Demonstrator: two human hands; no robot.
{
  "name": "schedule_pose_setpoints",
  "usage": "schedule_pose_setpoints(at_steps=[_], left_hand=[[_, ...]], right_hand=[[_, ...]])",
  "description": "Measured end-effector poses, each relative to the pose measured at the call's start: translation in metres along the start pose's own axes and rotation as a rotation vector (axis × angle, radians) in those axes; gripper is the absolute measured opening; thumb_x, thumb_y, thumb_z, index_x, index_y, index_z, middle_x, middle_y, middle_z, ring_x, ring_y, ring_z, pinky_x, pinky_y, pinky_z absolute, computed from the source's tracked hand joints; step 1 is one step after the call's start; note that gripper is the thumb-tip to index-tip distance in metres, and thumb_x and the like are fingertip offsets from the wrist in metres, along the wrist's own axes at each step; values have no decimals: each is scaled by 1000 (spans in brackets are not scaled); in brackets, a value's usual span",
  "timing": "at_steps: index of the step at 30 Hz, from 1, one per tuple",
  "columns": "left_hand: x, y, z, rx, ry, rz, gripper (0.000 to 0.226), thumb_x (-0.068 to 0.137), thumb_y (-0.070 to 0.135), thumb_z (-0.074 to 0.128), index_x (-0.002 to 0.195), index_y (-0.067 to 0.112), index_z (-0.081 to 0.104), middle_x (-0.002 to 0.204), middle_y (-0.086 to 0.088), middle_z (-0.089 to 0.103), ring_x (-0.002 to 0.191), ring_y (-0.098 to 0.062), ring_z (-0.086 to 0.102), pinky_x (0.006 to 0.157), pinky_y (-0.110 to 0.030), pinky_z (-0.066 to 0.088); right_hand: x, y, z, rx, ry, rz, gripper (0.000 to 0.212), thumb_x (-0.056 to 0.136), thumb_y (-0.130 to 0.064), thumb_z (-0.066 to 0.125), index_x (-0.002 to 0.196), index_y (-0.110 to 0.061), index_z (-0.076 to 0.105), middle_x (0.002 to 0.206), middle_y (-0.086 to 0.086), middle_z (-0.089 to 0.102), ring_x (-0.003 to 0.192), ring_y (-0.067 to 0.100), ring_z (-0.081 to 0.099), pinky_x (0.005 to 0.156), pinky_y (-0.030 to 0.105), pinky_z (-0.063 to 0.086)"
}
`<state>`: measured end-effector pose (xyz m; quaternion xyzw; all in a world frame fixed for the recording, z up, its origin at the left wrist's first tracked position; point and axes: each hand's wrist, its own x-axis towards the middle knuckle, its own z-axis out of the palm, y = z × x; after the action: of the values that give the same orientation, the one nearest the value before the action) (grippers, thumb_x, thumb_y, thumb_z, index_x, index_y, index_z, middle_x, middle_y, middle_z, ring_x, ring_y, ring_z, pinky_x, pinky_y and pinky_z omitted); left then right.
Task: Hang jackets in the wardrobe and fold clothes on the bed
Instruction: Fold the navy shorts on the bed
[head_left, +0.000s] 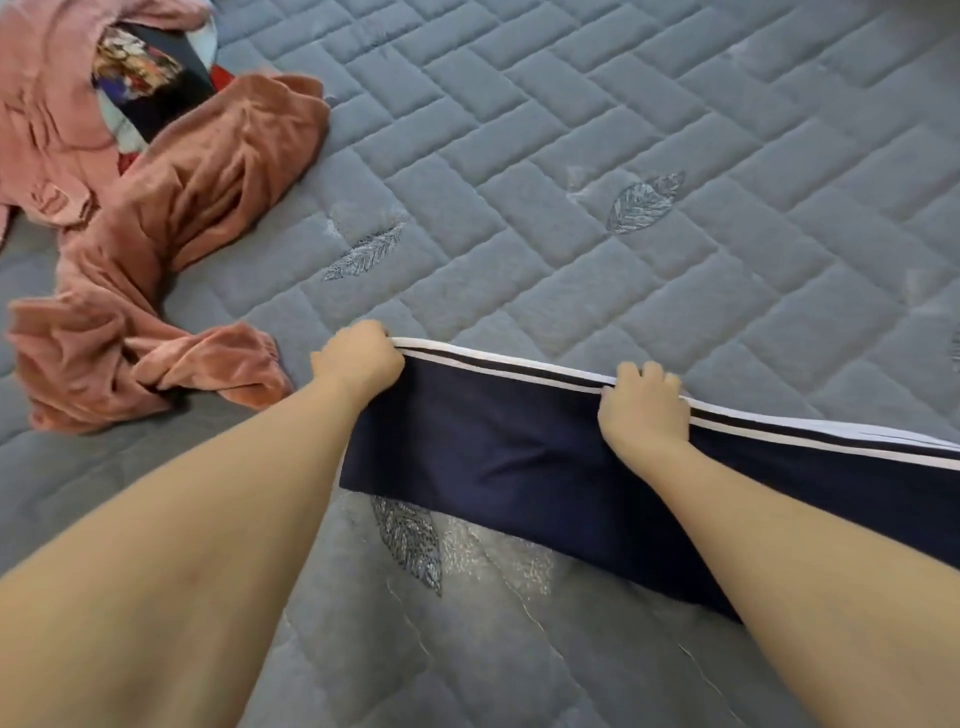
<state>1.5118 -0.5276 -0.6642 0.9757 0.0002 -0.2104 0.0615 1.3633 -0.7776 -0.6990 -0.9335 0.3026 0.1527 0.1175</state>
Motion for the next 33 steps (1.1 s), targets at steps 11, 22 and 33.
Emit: schedule_pose_setpoints(at_steps=[11, 22, 33], left_hand=[[41, -21, 45, -514, -110, -127, 21, 81, 19, 55, 95, 5, 60, 98, -17, 60, 90, -35, 58, 61, -32, 41], [30, -33, -1, -746, -380, 53, 17, 92, -2, 47, 95, 14, 51, 82, -12, 54, 34, -12, 42, 33, -19, 31], [26, -74, 36, -561, -270, -10, 18, 89, 9, 57, 79, 20, 46, 82, -8, 54, 69, -25, 53, 59, -35, 49]], right_hand=[[-128, -87, 99, -42, 131, -573, 70, 65, -57, 69, 120, -14, 64, 115, 9, 59, 99, 31, 59, 87, 43, 50], [-101, -139, 84, -120, 55, -455, 31, 73, -33, 72, 94, -18, 56, 92, 2, 56, 83, 24, 55, 67, 35, 41], [-114, -113, 72, -105, 3, -653, 60, 78, -47, 59, 127, -14, 49, 108, 5, 51, 89, 29, 53, 71, 40, 46]])
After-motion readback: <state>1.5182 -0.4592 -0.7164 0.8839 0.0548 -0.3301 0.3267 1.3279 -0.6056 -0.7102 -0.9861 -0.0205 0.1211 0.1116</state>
